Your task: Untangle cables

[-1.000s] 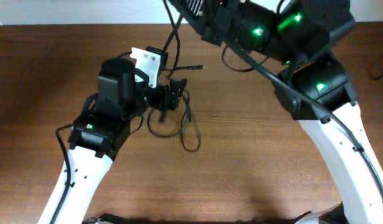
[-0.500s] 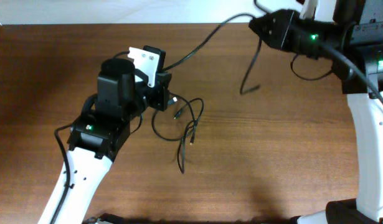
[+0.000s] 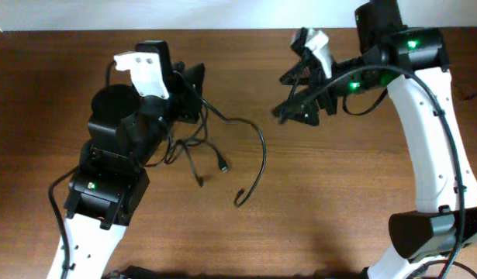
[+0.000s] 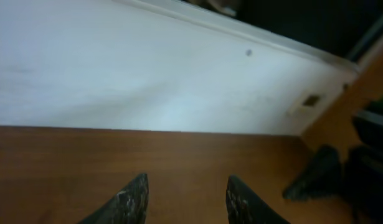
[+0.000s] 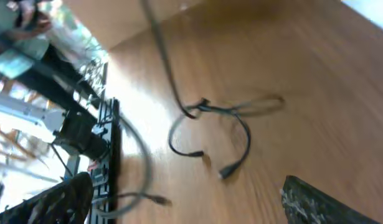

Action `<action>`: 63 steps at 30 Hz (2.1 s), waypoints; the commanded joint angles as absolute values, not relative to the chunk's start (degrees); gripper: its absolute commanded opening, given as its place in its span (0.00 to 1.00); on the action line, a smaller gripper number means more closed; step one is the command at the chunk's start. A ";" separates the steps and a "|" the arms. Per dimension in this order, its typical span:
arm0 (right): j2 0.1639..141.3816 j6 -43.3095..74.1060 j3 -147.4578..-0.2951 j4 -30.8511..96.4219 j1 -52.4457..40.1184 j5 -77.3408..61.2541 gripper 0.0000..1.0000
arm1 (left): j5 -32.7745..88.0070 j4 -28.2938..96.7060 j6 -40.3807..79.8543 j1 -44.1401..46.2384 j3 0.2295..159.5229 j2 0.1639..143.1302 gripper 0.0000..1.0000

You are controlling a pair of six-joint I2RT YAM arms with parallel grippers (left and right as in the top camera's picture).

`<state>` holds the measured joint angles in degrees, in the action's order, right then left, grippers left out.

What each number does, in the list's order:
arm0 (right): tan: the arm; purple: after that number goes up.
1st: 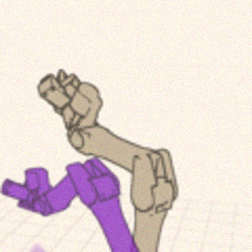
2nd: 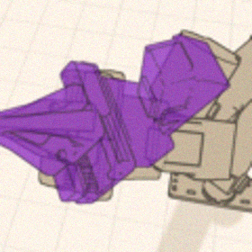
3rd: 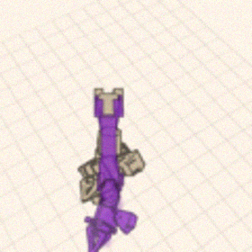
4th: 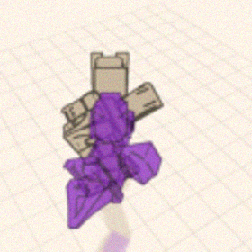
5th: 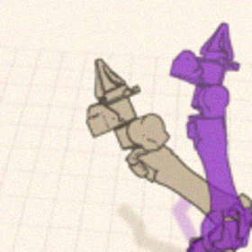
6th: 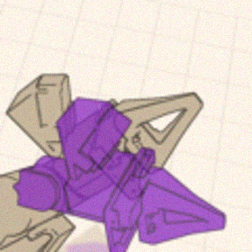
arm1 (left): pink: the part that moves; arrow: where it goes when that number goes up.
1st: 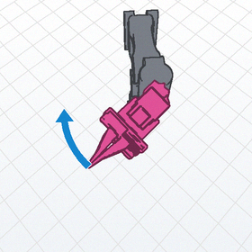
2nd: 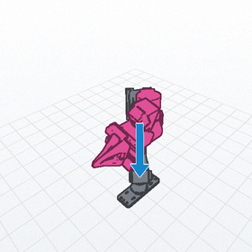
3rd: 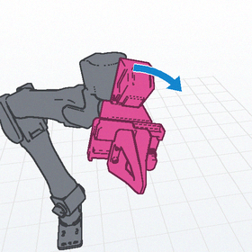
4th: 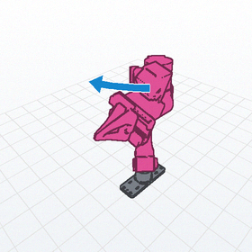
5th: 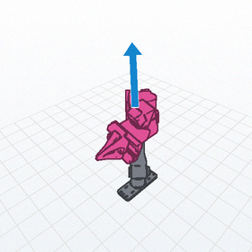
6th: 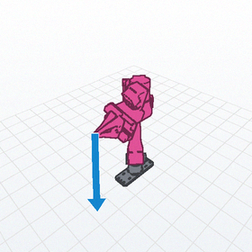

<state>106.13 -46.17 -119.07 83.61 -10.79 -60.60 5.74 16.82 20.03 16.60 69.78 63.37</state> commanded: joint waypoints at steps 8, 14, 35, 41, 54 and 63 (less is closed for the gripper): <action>105.49 -50.30 -119.26 71.96 -17.04 -67.09 0.96 | 2.04 11.14 37.28 16.51 75.42 62.74 0.41; 105.49 -47.79 -119.26 69.19 -22.17 -67.02 0.99 | 7.18 11.20 32.32 16.51 78.11 64.69 0.44; 107.00 -24.49 -118.91 47.09 -22.11 -53.52 0.99 | 15.20 9.69 25.34 22.35 83.79 70.91 0.45; 107.22 -24.49 -118.91 47.11 -22.11 -53.52 0.99 | 8.60 9.74 22.52 22.35 88.82 70.91 0.47; 107.26 -30.20 -118.91 44.23 -26.63 -69.82 0.99 | 3.60 7.90 21.06 22.35 92.09 70.91 0.50; 110.41 -29.54 -118.91 43.05 -26.68 -69.89 0.50 | 3.84 7.11 21.80 22.37 92.09 71.37 0.51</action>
